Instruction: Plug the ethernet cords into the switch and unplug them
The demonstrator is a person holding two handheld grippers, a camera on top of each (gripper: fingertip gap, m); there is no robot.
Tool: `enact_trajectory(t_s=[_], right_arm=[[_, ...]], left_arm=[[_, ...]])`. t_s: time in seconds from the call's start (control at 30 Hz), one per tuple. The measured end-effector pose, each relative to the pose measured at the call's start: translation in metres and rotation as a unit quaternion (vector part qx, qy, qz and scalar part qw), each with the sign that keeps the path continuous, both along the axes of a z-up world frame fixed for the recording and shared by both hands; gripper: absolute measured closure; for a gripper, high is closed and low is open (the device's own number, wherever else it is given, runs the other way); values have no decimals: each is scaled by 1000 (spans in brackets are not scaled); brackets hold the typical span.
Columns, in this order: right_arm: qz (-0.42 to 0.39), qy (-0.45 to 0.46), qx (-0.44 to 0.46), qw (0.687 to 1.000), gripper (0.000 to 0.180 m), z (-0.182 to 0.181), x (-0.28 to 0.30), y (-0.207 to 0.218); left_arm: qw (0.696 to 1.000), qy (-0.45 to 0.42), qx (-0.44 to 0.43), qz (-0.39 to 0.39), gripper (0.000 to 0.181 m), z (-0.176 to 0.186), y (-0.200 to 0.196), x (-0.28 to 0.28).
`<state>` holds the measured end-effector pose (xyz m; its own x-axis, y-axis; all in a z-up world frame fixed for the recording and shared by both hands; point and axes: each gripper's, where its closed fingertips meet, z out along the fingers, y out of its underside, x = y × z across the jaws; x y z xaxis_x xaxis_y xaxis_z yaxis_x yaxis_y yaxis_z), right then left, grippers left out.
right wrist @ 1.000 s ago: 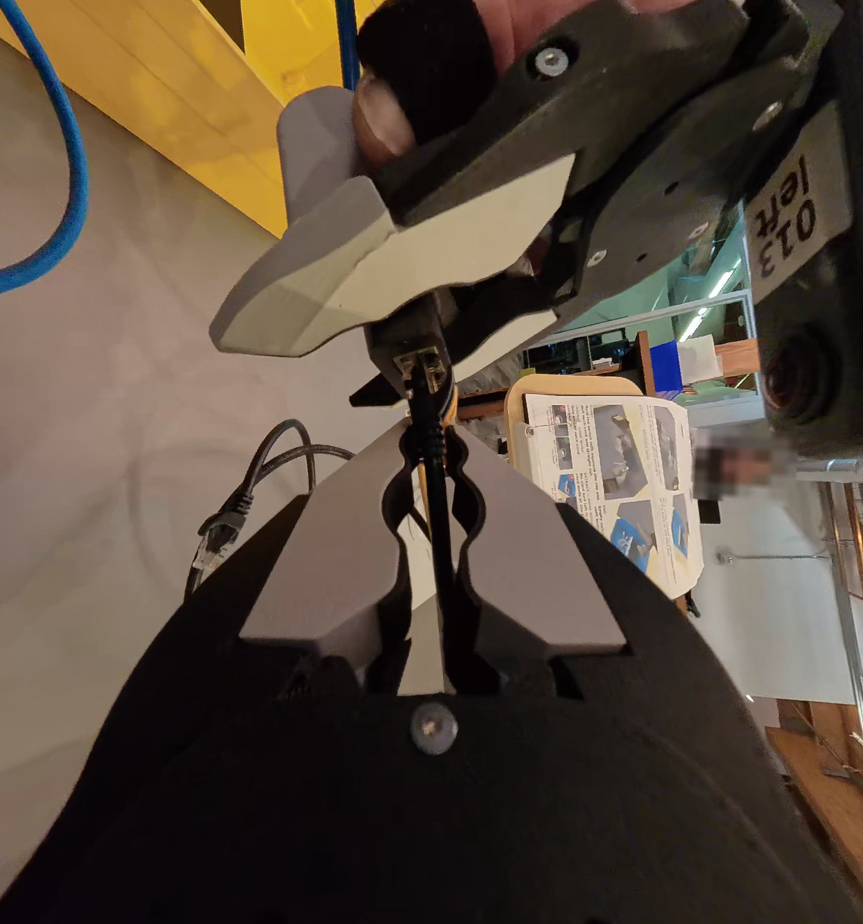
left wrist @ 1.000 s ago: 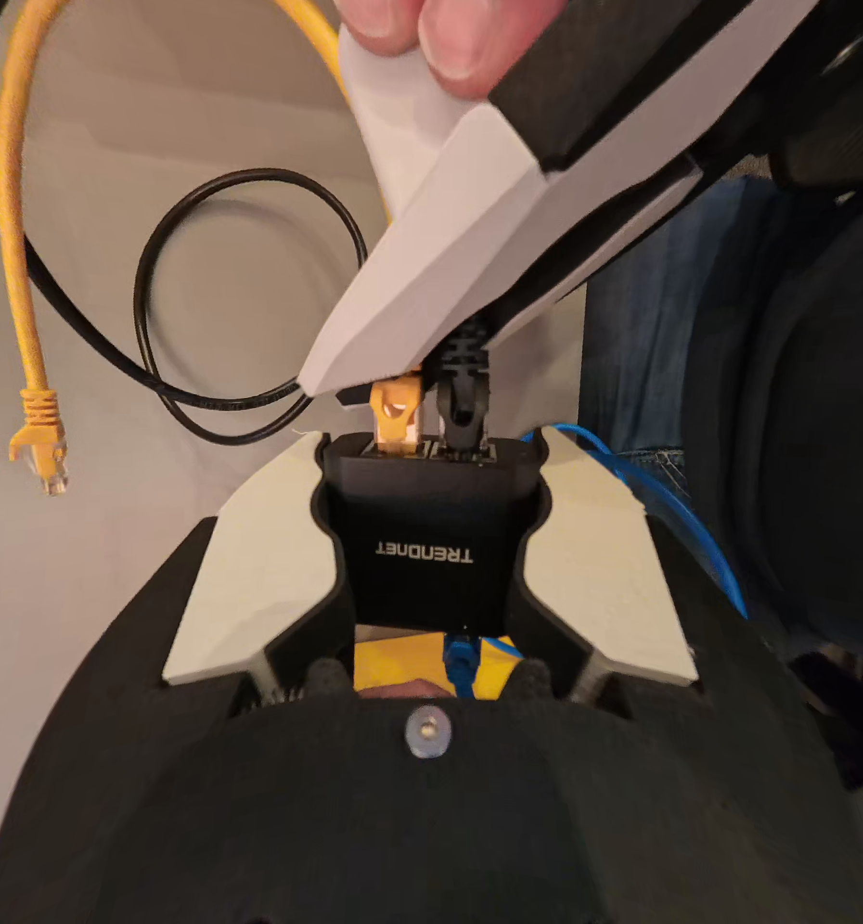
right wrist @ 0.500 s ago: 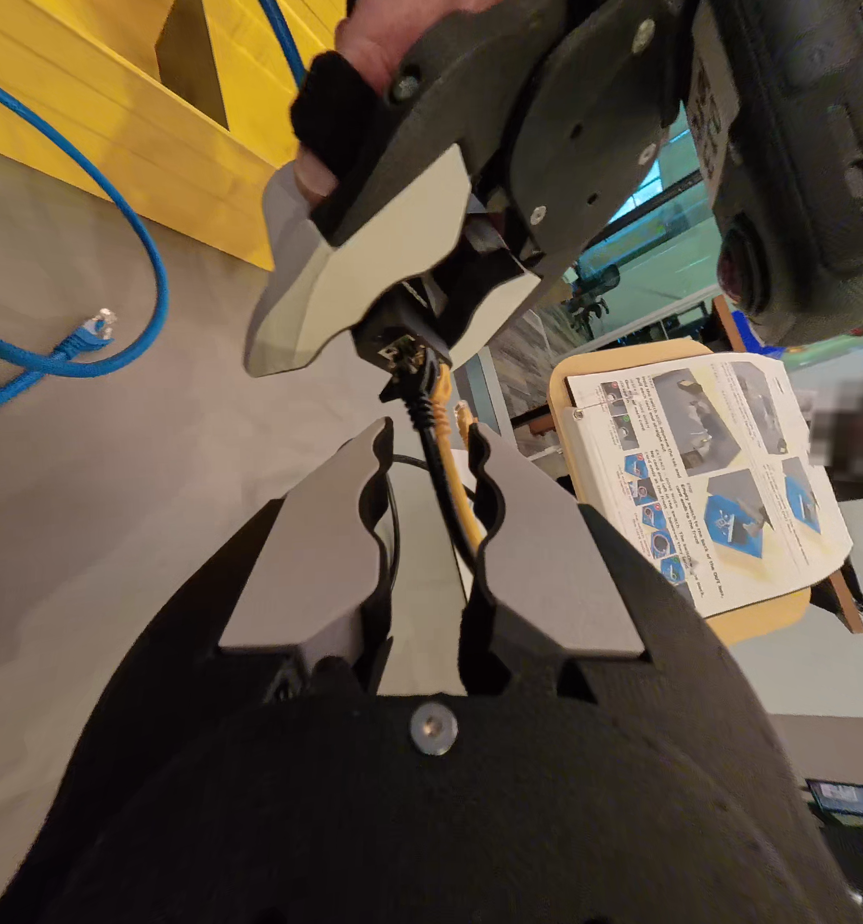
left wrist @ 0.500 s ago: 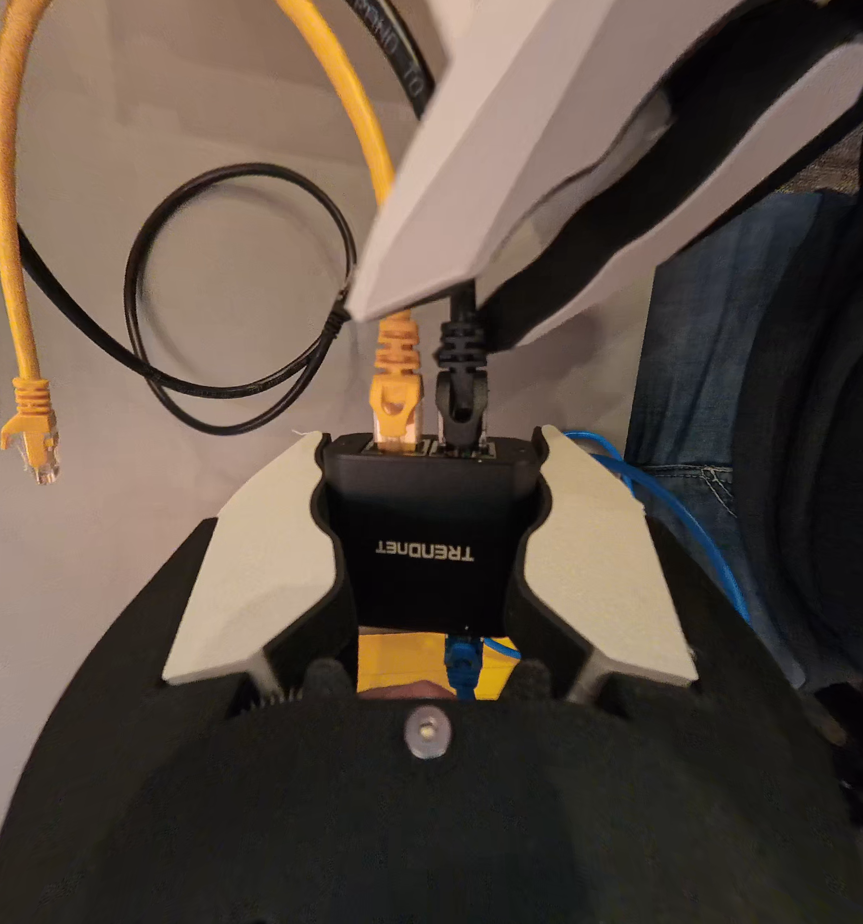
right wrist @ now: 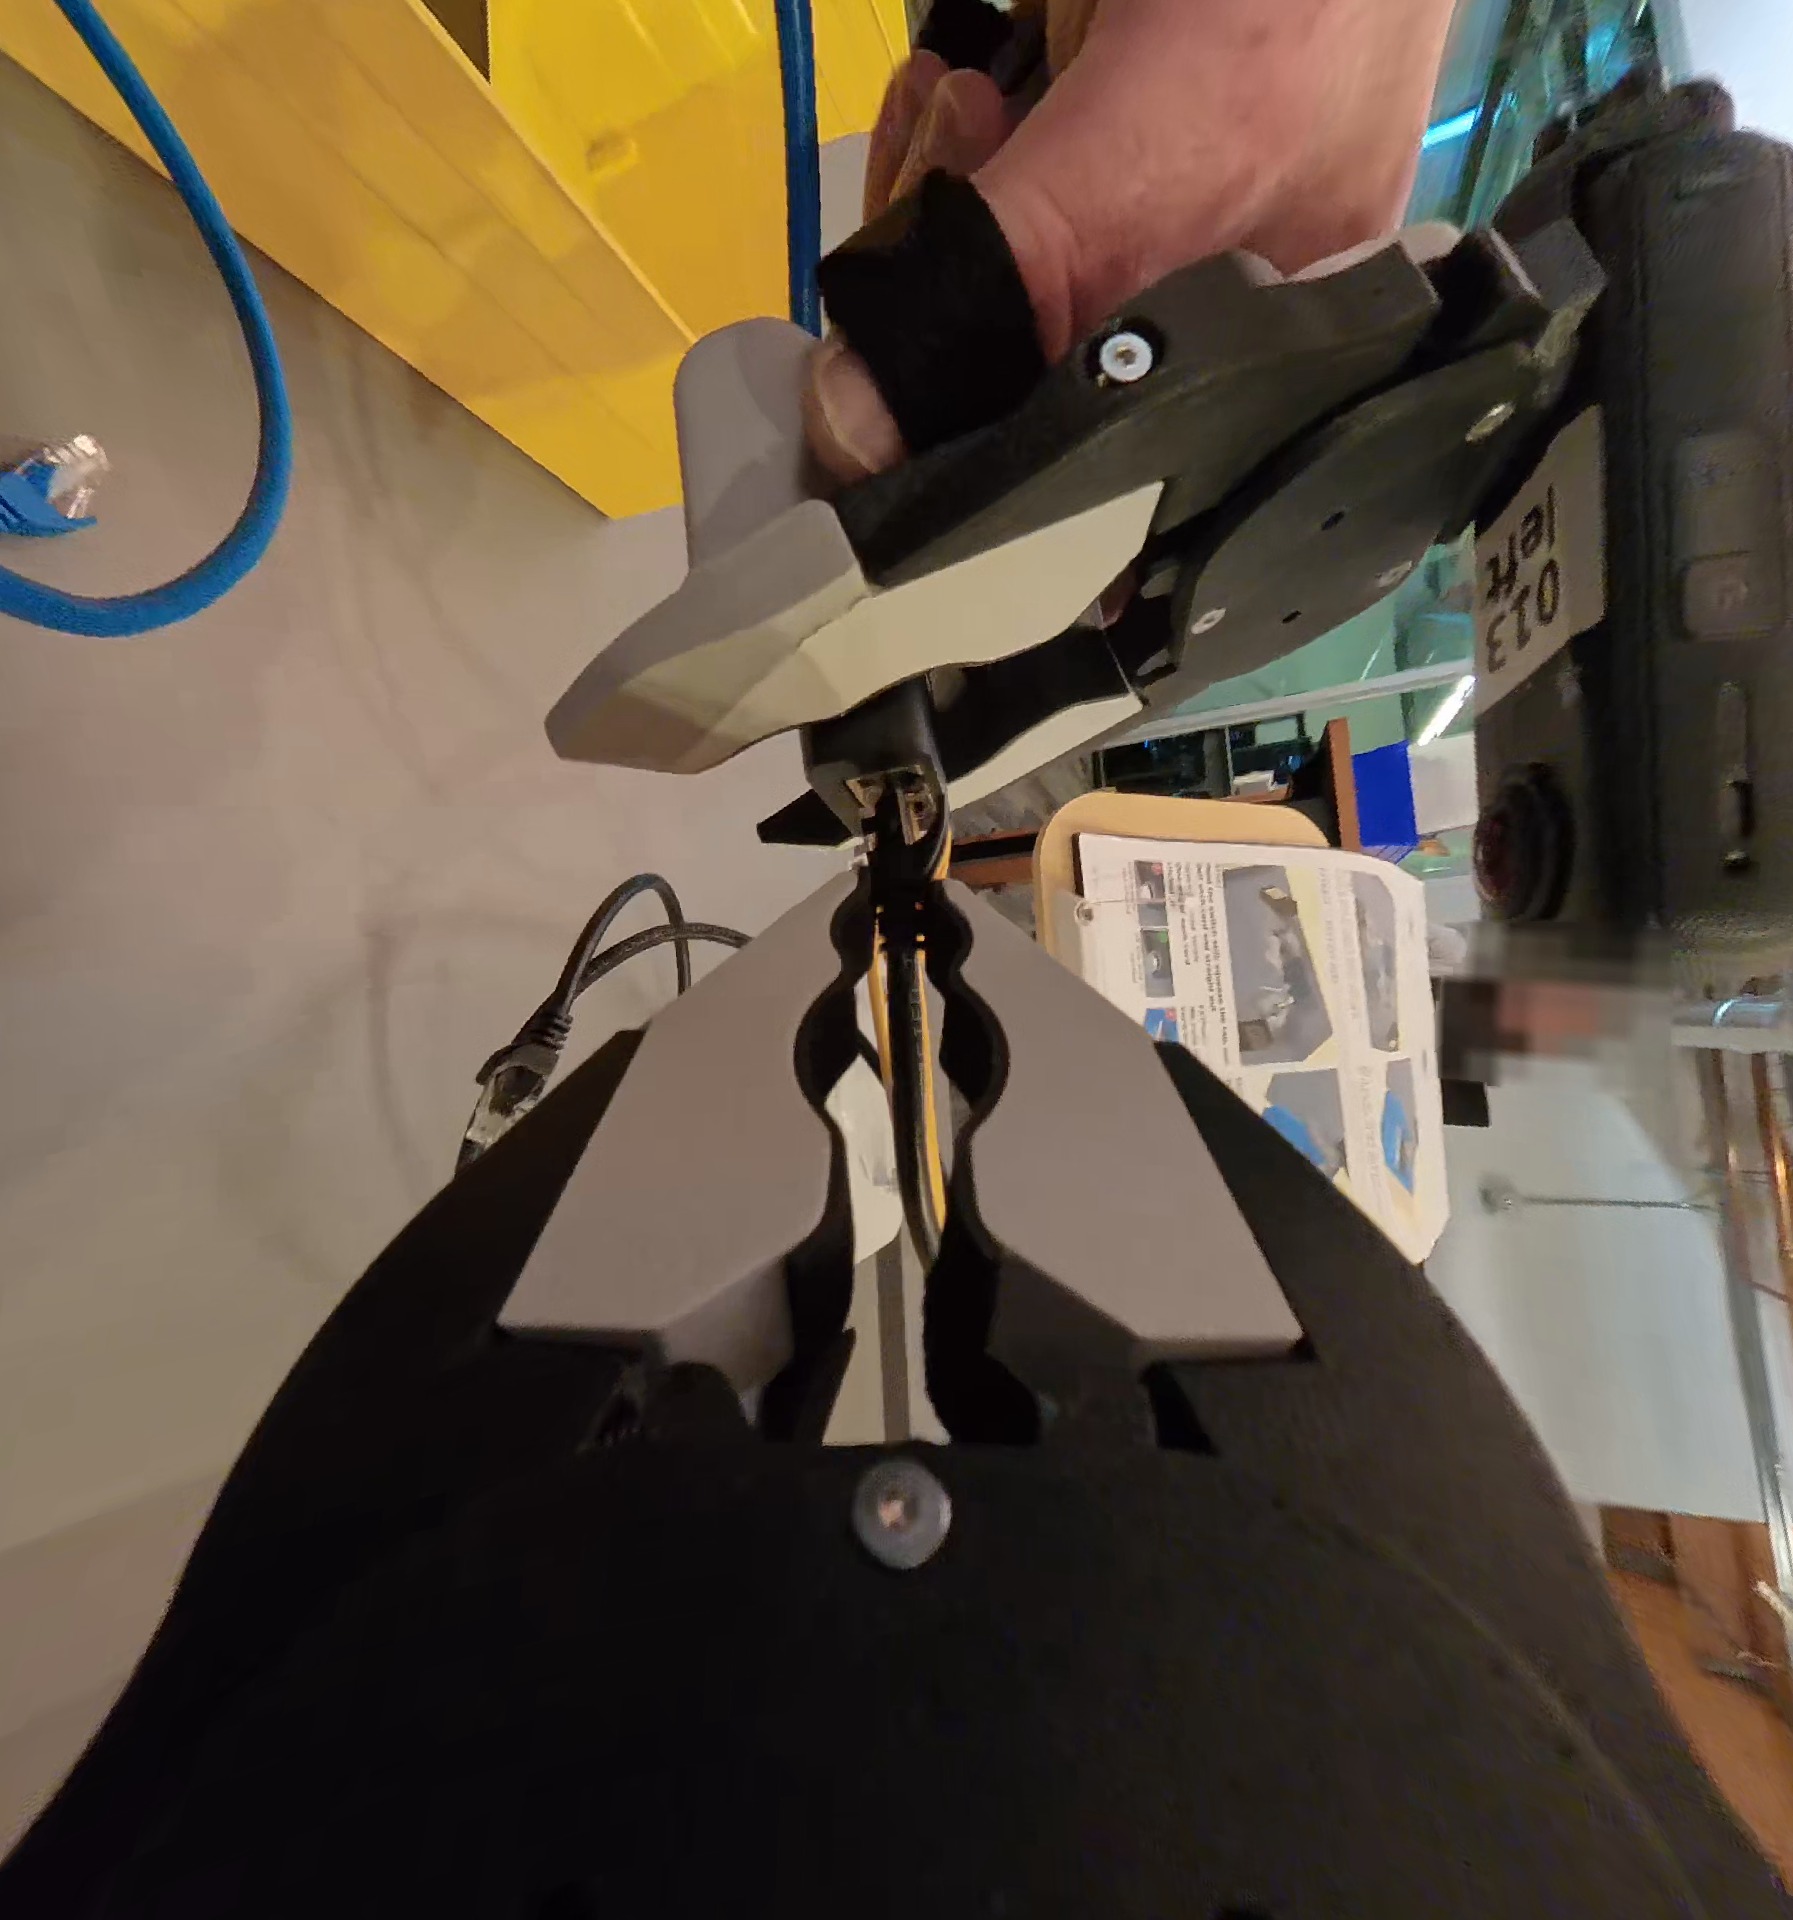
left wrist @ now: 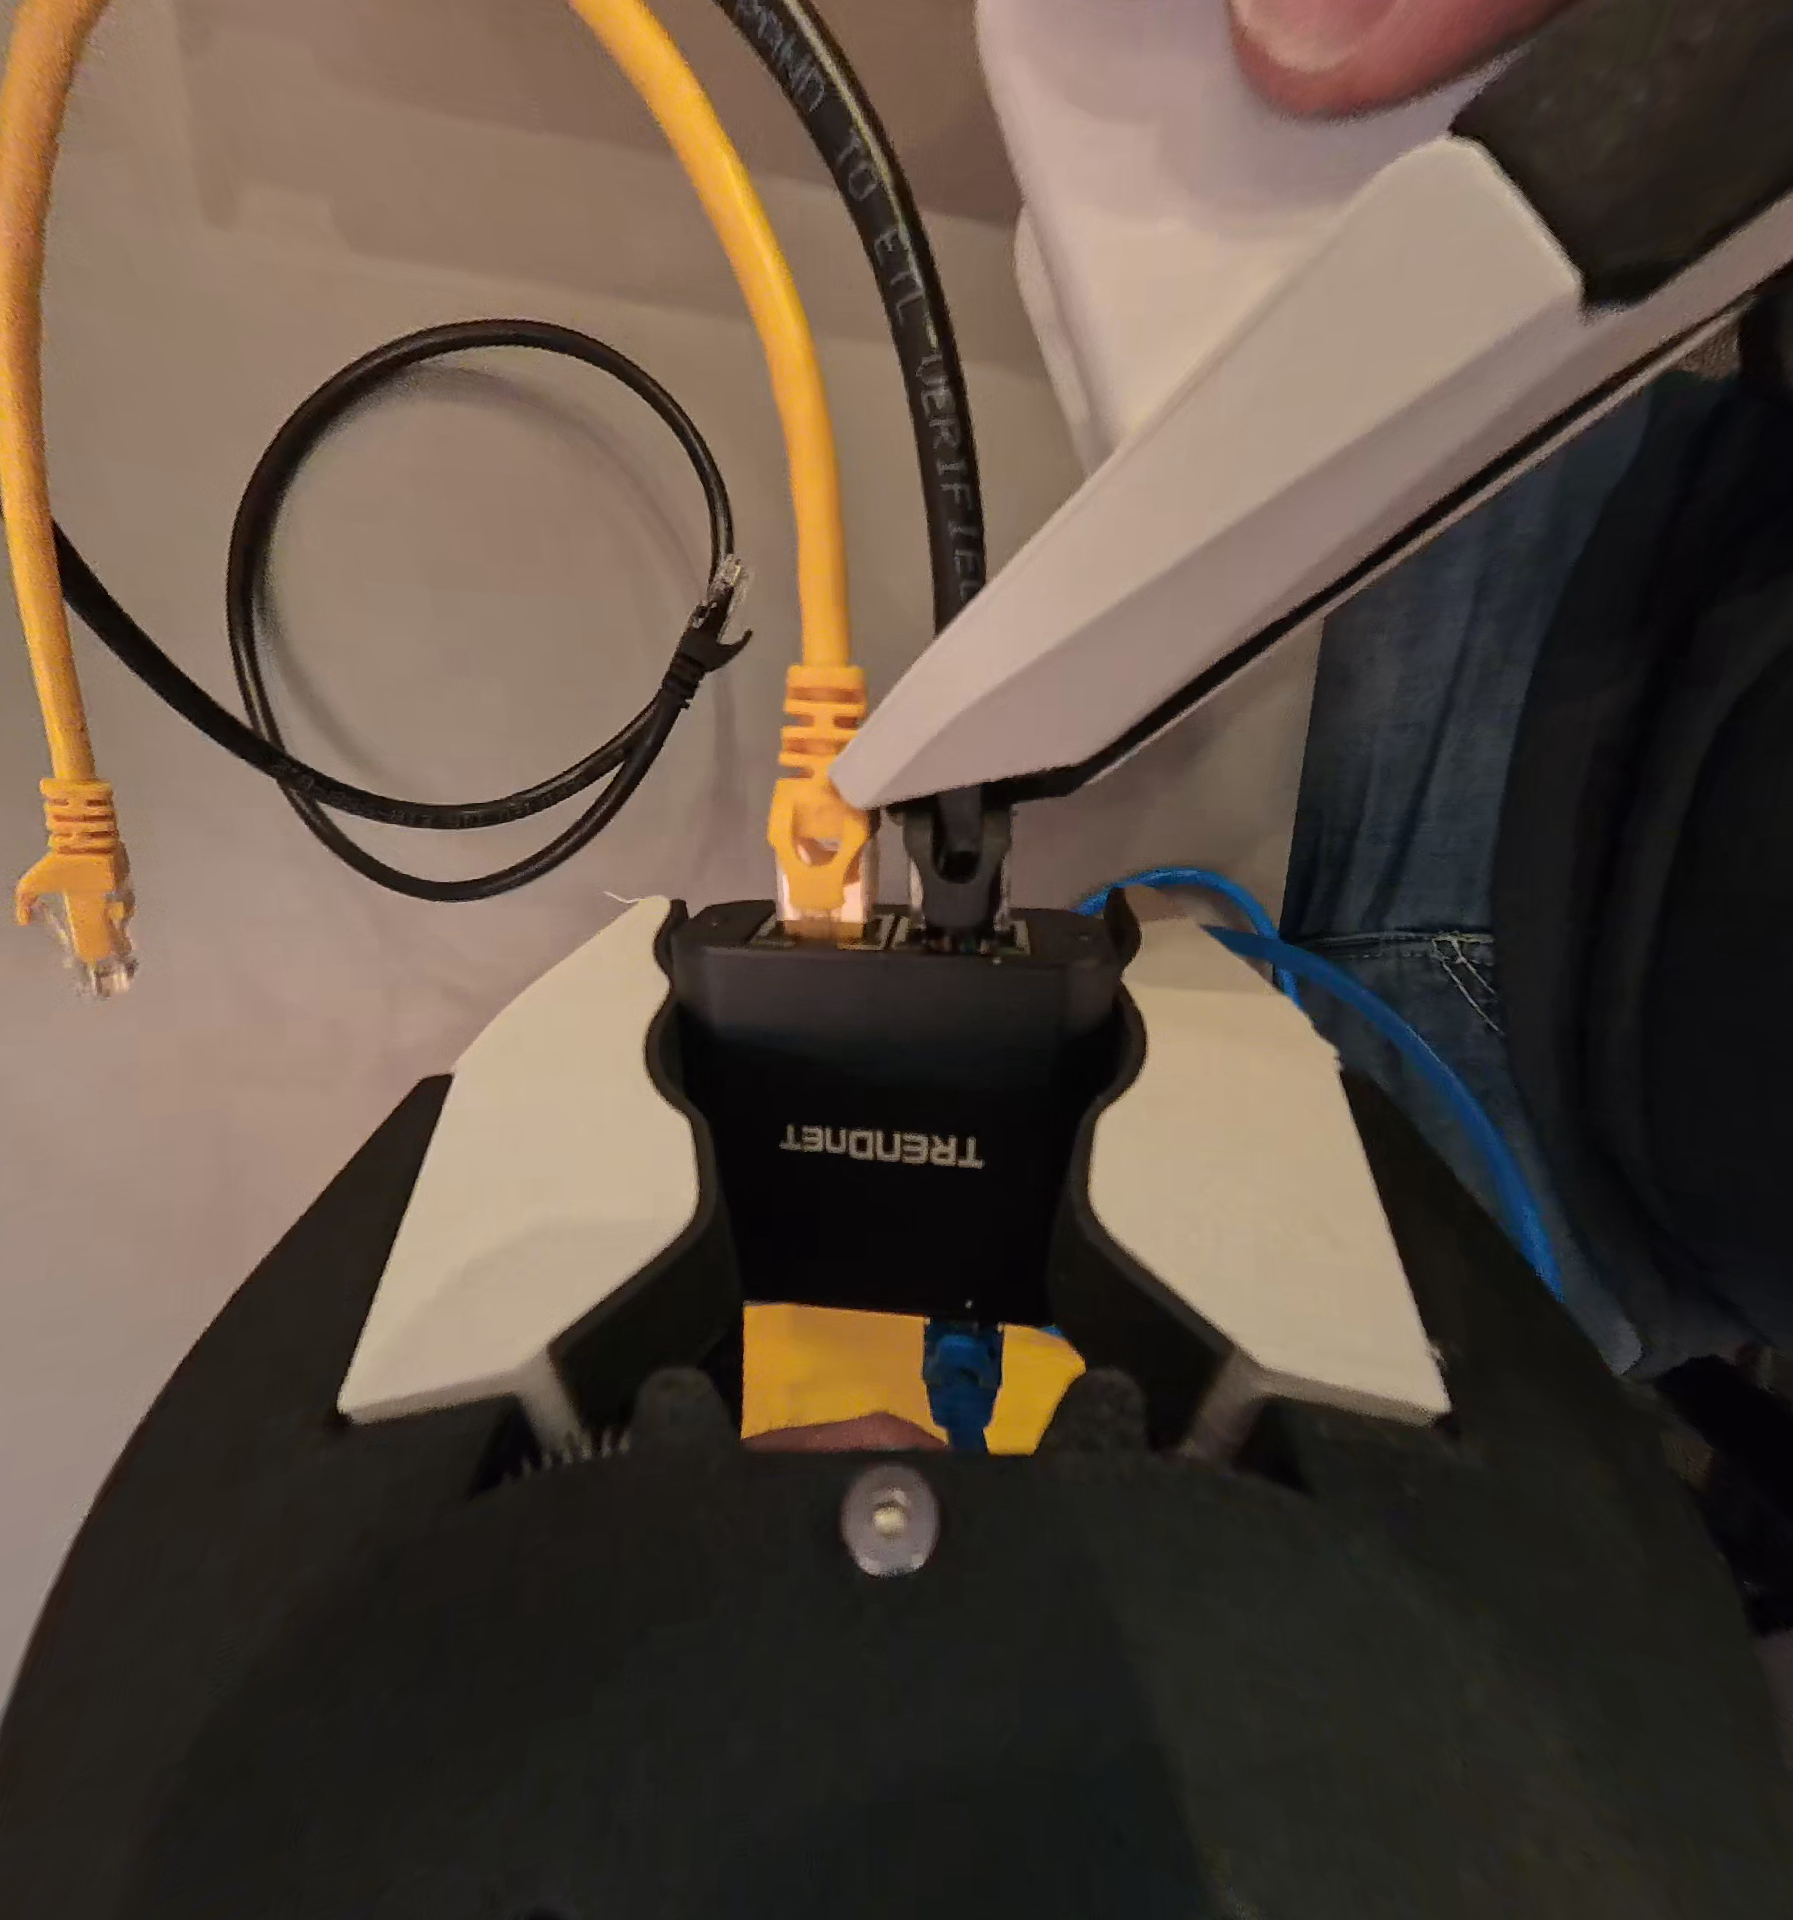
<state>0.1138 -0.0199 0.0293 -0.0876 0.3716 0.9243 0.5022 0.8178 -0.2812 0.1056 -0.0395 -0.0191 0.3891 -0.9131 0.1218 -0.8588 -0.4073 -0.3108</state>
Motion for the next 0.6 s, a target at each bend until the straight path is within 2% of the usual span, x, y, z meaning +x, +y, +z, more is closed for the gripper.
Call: enact_trajectory(t_s=[0.13,0.23,0.6], right_arm=[[18,0,-2,1000,172,-1,0,-3],[33,-22,-36,999,156,-8,2,-9],[54,-37,-20,998,165,-6,-5,-11]], left_arm=[[1000,20,-8,-7,106,-4,-3,-2],[1000,30,-6,-2,106,-8,0,-4],[999,29,-23,2,107,-10,0,-1]])
